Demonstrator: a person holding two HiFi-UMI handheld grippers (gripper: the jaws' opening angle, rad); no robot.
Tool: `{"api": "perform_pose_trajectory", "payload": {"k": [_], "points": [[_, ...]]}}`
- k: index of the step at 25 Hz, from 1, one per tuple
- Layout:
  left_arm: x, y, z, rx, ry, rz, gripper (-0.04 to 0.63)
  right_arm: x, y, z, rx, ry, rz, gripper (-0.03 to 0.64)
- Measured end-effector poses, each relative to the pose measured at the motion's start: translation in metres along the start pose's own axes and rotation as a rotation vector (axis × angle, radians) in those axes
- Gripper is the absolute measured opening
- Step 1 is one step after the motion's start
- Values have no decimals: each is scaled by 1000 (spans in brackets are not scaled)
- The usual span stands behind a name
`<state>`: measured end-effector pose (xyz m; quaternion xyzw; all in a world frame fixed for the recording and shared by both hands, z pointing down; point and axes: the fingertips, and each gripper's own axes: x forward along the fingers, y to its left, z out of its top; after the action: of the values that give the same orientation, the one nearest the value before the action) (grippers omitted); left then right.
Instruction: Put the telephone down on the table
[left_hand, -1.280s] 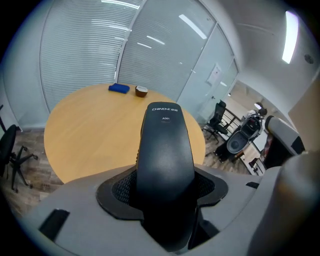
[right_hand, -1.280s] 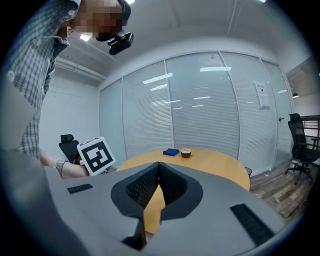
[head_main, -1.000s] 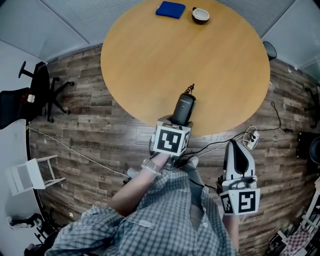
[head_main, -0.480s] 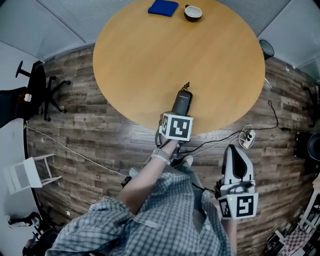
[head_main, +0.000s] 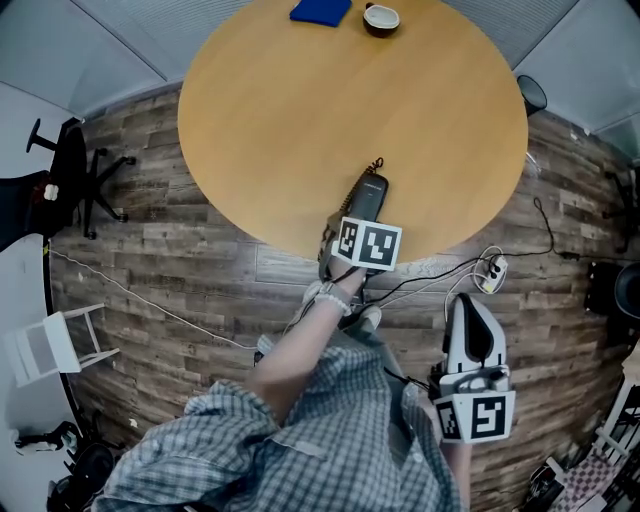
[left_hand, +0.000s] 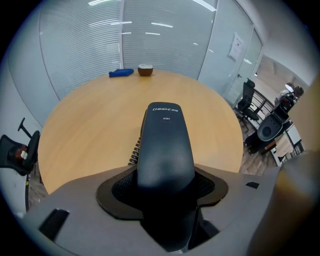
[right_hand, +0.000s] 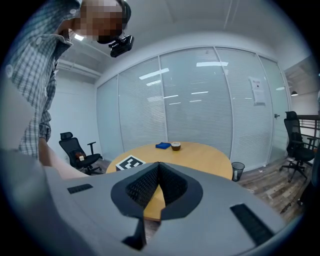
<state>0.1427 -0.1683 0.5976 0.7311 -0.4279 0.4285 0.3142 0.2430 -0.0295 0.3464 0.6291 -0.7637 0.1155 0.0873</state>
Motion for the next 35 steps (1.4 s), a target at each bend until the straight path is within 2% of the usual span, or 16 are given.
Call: {"api": "perform_pose_trajectory", "payload": {"k": [4, 10, 18, 21, 25, 29, 30, 32, 35], "points": [[5, 1, -6, -4, 2, 23, 279, -3, -3, -2, 1, 7, -8, 9], [6, -1, -3, 8, -23, -4, 284, 1, 0, -3, 2, 8, 5, 9], [-5, -5, 0, 32, -56, -95, 318, 6, 12, 1, 0, -10, 29, 9], [-21, -2, 10, 61, -112, -108, 324, 9, 17, 3, -3, -17, 41, 9], [-54, 5, 20, 58, -200, -122, 325, 11, 24, 7, -4, -36, 51, 9], [-96, 12, 39, 82, -333, -145, 321, 13, 24, 13, -9, -59, 51, 9], [-107, 14, 45, 100, -370, -148, 301, 14, 23, 15, -11, -67, 52, 9], [-130, 17, 56, 145, -436, -148, 218, 18, 24, 20, -21, -85, 57, 9], [-160, 21, 66, 173, -501, -175, 158, 20, 27, 33, -44, -120, 64, 9]]}}
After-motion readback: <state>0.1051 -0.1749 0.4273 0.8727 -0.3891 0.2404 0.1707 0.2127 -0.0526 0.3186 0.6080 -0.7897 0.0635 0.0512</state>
